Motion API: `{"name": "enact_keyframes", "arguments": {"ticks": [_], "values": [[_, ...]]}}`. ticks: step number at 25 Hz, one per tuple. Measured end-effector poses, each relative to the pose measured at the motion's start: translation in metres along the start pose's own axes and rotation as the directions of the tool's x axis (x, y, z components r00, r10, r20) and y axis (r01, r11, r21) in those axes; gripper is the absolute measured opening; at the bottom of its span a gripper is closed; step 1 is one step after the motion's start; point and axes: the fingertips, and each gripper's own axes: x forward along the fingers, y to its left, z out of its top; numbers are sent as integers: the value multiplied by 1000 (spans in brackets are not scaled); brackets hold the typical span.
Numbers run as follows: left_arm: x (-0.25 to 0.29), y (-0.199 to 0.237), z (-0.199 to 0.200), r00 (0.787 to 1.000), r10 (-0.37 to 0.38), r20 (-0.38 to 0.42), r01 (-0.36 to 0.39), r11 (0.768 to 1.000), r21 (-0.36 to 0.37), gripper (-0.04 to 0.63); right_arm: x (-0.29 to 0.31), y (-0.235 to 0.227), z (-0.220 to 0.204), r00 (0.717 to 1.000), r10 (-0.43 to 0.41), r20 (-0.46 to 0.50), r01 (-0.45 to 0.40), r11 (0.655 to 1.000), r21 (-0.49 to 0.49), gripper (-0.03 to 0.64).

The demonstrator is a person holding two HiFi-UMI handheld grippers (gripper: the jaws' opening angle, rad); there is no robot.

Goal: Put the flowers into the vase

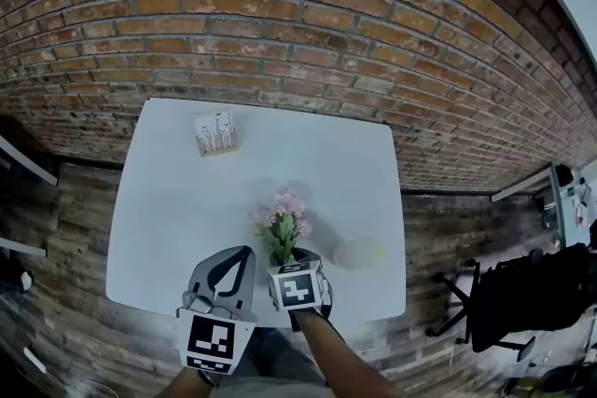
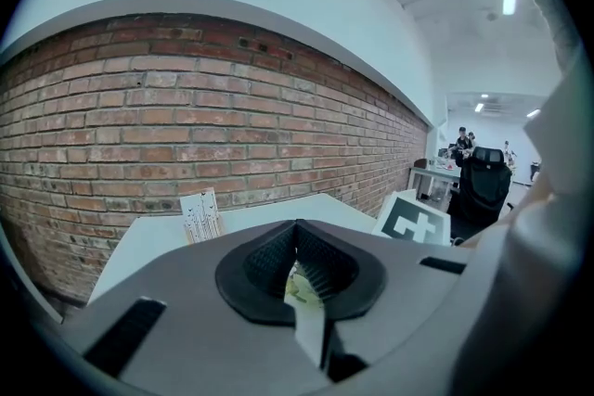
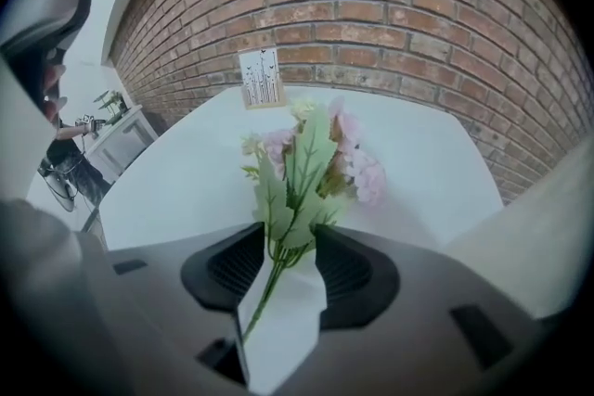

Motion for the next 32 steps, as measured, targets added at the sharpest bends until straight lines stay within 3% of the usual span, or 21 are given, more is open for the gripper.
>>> {"name": "enact_keyframes", "arguments": {"ticks": [14, 22, 32], "values": [[8, -3, -7, 1000, -17, -22, 16, 999, -39, 9, 23, -2, 2, 996, -14, -93, 11, 1000, -28, 161], [6, 1, -5, 1000, -12, -20, 11, 999, -52, 9, 28, -3, 8, 994, 7, -108, -8, 1000, -3, 91], [0, -6, -1, 1000, -25, -4, 24, 998, -58, 9, 16, 1, 12, 996, -18, -88, 4, 988, -153, 58]]}}
